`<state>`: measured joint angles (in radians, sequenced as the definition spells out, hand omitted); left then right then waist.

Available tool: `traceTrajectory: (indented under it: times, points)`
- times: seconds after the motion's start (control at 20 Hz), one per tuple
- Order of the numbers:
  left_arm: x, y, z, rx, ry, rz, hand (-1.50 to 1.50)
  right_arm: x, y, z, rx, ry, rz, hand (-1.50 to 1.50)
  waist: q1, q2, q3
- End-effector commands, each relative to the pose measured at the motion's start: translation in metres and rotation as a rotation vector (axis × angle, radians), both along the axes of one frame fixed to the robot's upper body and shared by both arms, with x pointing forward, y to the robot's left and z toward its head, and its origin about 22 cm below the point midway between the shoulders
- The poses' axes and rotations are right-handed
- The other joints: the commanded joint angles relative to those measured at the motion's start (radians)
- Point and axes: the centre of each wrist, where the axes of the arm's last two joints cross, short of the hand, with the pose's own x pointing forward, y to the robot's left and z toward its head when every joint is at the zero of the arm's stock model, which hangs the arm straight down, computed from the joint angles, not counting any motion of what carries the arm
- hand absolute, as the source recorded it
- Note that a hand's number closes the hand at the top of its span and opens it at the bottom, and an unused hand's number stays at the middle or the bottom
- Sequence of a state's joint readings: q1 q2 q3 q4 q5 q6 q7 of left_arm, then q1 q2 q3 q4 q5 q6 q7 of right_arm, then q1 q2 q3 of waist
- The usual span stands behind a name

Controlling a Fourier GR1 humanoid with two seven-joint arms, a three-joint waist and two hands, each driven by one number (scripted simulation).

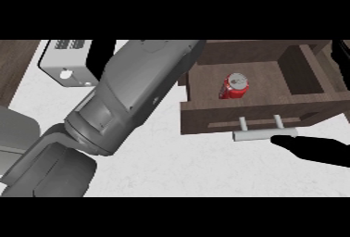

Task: Pick up the can, place it into the drawer and close the drawer

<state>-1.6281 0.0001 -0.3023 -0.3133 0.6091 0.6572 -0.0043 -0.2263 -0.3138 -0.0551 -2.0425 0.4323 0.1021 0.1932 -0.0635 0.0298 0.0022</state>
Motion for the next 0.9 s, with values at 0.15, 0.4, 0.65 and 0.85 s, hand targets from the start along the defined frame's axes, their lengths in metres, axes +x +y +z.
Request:
traceTrajectory:
  times: [0.15,0.4,0.65,0.85]
  points:
    - [0.004,0.004,-0.006,0.013,-0.005,0.010,-1.50,0.041,0.023,-0.031,-0.213,0.020,-0.013,-1.50,0.032,-0.005,0.000]
    - [-0.002,-0.005,0.011,0.024,-0.015,-0.003,-1.50,0.078,0.046,-0.056,-0.360,0.039,-0.046,-1.50,0.057,-0.011,-0.001]
    - [0.004,0.009,0.021,-0.004,0.014,-0.013,-1.50,0.104,0.051,-0.082,-0.423,0.044,-0.071,-1.50,0.073,-0.019,-0.001]
    - [0.008,0.019,0.006,0.000,-0.006,-0.003,-1.50,0.123,0.060,-0.120,-0.455,0.023,-0.094,-1.50,0.094,-0.015,-0.001]
